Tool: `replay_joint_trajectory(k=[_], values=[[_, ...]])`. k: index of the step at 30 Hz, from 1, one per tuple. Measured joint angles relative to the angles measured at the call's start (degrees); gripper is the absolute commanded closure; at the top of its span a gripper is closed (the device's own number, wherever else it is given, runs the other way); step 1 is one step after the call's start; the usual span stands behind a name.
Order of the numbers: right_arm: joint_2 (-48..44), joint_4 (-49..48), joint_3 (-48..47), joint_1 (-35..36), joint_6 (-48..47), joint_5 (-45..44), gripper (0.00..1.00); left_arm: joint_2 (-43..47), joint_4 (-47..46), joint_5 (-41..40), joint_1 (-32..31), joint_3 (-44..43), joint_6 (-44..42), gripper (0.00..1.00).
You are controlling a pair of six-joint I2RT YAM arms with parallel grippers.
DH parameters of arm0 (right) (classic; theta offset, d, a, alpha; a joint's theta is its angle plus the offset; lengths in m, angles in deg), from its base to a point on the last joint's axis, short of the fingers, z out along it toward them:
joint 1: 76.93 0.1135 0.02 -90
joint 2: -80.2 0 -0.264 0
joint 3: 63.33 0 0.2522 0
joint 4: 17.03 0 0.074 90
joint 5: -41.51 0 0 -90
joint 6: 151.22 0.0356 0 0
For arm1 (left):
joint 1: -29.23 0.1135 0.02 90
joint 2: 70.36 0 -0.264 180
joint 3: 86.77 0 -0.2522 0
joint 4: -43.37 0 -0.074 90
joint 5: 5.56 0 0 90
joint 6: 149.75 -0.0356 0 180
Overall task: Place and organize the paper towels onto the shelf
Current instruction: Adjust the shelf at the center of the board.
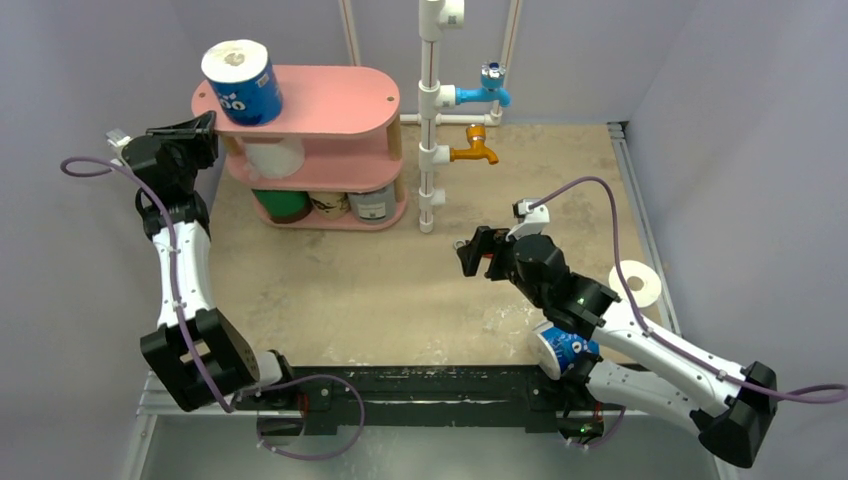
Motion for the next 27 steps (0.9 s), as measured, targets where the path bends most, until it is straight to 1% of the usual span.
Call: replay_joint_trajectory(k=[15, 20, 27], values=[[-2.21, 0.07, 0.0, 0.0, 0.02, 0.09, 0.11, 18.27, 14.58, -6.36, 0.0, 7.56, -0.5, 1.0], [-3.21, 0.02, 0.0, 0.0, 0.02, 0.31, 0.11, 23.8, 17.25, -7.52, -0.02, 10.14, -0.35, 1.0], [-4.46, 0.33, 0.0, 0.0, 0.02, 0.68, 0.11, 28.44, 22.62, -8.66, -0.02, 10.58, -0.46, 1.0]])
